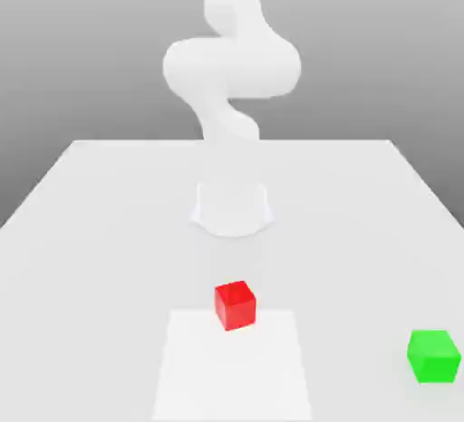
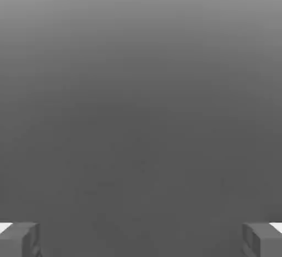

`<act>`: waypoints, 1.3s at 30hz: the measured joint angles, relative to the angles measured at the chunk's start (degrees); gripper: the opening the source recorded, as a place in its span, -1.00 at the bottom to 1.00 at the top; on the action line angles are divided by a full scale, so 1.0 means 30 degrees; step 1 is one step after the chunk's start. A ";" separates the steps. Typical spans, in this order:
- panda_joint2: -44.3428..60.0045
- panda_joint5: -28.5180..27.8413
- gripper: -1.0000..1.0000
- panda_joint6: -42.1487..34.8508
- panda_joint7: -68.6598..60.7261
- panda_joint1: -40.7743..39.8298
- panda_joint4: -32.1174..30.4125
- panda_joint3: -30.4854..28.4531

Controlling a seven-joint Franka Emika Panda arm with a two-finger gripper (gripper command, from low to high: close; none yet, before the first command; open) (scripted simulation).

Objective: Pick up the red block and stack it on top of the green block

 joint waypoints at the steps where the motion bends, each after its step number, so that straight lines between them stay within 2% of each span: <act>1: 0.0539 -0.0107 0.00 0.0461 -0.0247 0.0074 -0.0633 0.0000; 13: 0.7086 -0.0855 0.00 0.5983 -0.3756 0.0977 -0.8340 -0.0965; 17: 1.0647 -0.0627 0.00 0.8824 -0.5487 0.1381 -1.0900 -0.1494; 24: 1.6740 0.0865 0.00 1.3865 -0.7028 0.0839 -1.0934 -0.0551; 25: 1.7201 0.0936 -1.00 1.4264 -0.7096 0.0645 -1.0881 -0.0350; 32: 1.7203 0.0849 -1.00 1.4251 -0.7020 0.0598 -1.0881 -0.0316; 39: 1.2862 -0.0050 -1.00 1.0507 -0.6374 0.0594 -1.1472 -0.0575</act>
